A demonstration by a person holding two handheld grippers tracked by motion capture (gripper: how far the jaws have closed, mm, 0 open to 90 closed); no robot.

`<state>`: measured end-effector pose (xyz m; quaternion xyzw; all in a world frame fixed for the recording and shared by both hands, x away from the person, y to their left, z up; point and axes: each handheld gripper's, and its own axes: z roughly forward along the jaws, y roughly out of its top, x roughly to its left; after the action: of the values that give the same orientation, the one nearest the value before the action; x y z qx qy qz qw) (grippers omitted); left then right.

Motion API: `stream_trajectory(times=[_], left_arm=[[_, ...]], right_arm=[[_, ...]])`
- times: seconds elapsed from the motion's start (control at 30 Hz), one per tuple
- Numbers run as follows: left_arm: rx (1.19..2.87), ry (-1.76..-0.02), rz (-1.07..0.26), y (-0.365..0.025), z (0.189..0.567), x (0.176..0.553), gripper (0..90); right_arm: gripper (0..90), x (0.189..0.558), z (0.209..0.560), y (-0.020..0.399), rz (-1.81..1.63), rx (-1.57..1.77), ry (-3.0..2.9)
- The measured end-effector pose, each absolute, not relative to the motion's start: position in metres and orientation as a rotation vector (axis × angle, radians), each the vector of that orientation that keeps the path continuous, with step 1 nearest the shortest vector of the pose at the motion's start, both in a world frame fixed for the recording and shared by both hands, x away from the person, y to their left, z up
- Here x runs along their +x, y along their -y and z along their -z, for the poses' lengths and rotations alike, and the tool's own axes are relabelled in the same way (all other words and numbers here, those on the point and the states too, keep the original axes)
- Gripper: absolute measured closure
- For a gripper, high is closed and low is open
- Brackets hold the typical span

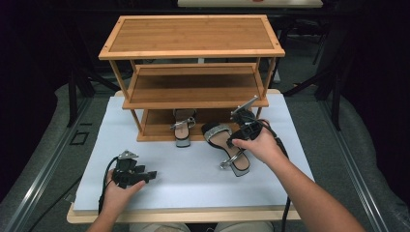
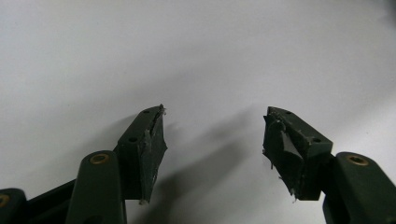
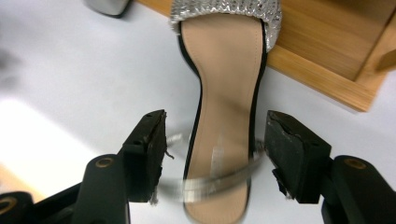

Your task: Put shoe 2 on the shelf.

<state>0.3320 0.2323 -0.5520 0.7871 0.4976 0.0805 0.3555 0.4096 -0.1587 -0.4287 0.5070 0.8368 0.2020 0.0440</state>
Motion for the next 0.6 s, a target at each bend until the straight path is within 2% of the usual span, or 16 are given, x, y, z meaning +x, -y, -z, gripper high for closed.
stream_trajectory(times=[0.03,0.2,0.37,0.6], left_arm=[[2.032,-1.286,-0.208,-0.232,0.552,0.332,38.3],[2.031,-1.287,-0.203,-0.233,0.552,0.332,38.3],[2.028,-1.291,-0.205,-0.232,0.552,0.332,38.1],[2.024,-1.287,-0.201,-0.233,0.553,0.333,38.0]], right_arm=[[38.7,0.401,0.419,0.168,-0.625,1.523,-2.581],[38.4,0.386,0.413,0.189,-0.620,1.490,-2.590],[39.6,0.367,0.442,0.208,-0.617,1.410,-2.632],[39.1,0.358,0.474,0.205,-0.631,1.379,-2.668]])
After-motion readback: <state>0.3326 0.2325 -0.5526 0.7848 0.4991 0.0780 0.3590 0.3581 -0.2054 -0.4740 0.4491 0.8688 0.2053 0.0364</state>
